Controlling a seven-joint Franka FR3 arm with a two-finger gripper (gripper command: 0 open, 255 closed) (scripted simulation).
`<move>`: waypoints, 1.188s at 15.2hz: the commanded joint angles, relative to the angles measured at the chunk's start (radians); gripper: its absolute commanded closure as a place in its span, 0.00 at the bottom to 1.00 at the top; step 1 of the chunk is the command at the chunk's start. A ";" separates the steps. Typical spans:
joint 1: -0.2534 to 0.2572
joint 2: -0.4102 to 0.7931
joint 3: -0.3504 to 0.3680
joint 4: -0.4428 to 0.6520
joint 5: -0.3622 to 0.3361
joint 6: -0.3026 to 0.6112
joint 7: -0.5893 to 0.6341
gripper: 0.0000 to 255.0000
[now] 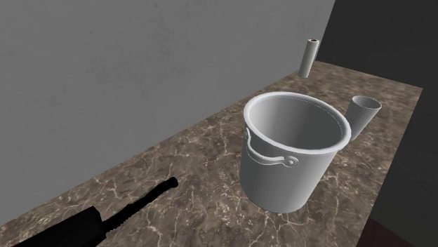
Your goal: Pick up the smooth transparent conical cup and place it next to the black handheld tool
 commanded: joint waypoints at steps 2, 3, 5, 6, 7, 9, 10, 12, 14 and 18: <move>-0.003 -0.005 -0.002 -0.047 0.003 0.043 -0.002 1.00; -0.004 -0.007 -0.002 -0.061 0.004 0.057 -0.002 1.00; -0.005 -0.008 -0.003 -0.090 0.004 0.085 -0.002 1.00; -0.005 -0.009 -0.003 -0.104 0.004 0.098 -0.002 1.00; -0.005 -0.009 -0.003 -0.118 0.004 0.112 -0.002 1.00; -0.006 -0.009 -0.004 -0.144 0.003 0.138 -0.001 1.00; -0.006 -0.008 -0.004 -0.157 0.003 0.152 0.000 1.00; -0.006 -0.006 -0.004 -0.182 0.001 0.178 0.002 1.00; -0.006 -0.003 -0.004 -0.205 -0.002 0.204 0.004 1.00; -0.005 0.006 -0.005 -0.250 -0.009 0.256 0.010 1.00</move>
